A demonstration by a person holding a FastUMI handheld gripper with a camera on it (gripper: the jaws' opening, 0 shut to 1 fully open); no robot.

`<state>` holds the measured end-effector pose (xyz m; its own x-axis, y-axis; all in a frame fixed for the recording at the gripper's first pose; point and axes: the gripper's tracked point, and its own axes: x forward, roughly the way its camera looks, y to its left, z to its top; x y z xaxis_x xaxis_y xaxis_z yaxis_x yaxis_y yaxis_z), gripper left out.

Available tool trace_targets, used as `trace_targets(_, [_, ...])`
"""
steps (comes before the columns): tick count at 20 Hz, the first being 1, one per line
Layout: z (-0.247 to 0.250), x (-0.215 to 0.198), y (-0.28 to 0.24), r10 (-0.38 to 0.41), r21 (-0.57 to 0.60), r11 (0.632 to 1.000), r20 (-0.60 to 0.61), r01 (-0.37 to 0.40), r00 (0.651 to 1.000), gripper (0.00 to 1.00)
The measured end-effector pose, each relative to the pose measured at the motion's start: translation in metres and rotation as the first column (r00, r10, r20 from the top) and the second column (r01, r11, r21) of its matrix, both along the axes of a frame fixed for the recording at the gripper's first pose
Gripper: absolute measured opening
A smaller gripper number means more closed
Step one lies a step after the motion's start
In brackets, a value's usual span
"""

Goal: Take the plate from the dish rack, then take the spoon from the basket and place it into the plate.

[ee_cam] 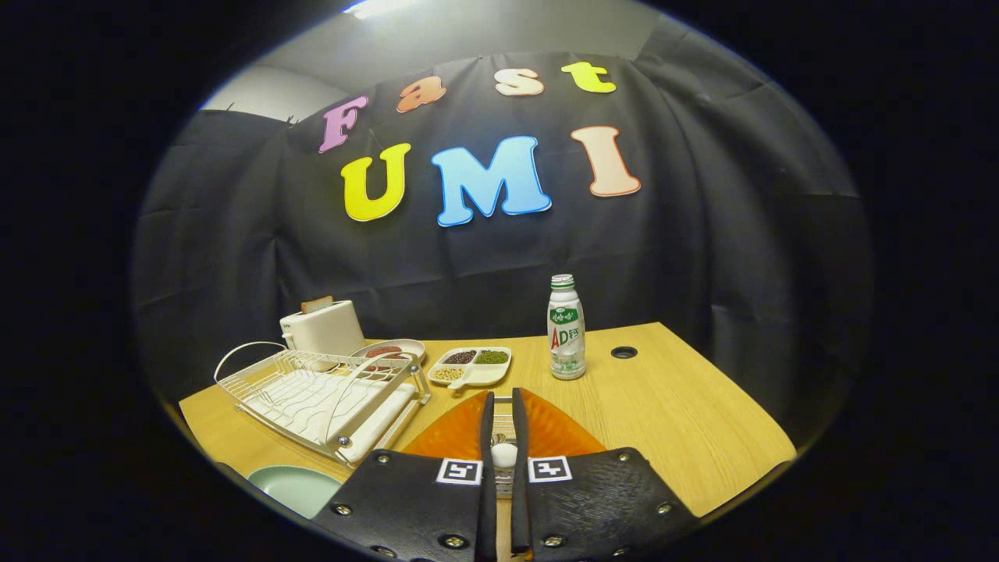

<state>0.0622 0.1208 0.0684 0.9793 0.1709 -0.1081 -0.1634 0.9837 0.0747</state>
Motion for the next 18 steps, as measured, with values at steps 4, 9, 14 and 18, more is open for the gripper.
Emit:
trace_targets(4, [0.034, -0.017, 0.001, -0.019, -0.013, 1.0, -0.005, 0.019, 1.0, 0.07])
trace_targets(9, [0.083, -0.053, 0.012, 0.0, -0.043, 0.999, 0.004, 0.0, 1.0, 0.07])
trace_targets(14, [0.126, -0.089, 0.028, 0.011, 0.01, 1.0, 0.016, -0.011, 1.0, 0.07])
trace_targets(18, [0.144, -0.114, 0.048, 0.033, 0.022, 0.999, 0.012, -0.033, 0.999, 0.07])
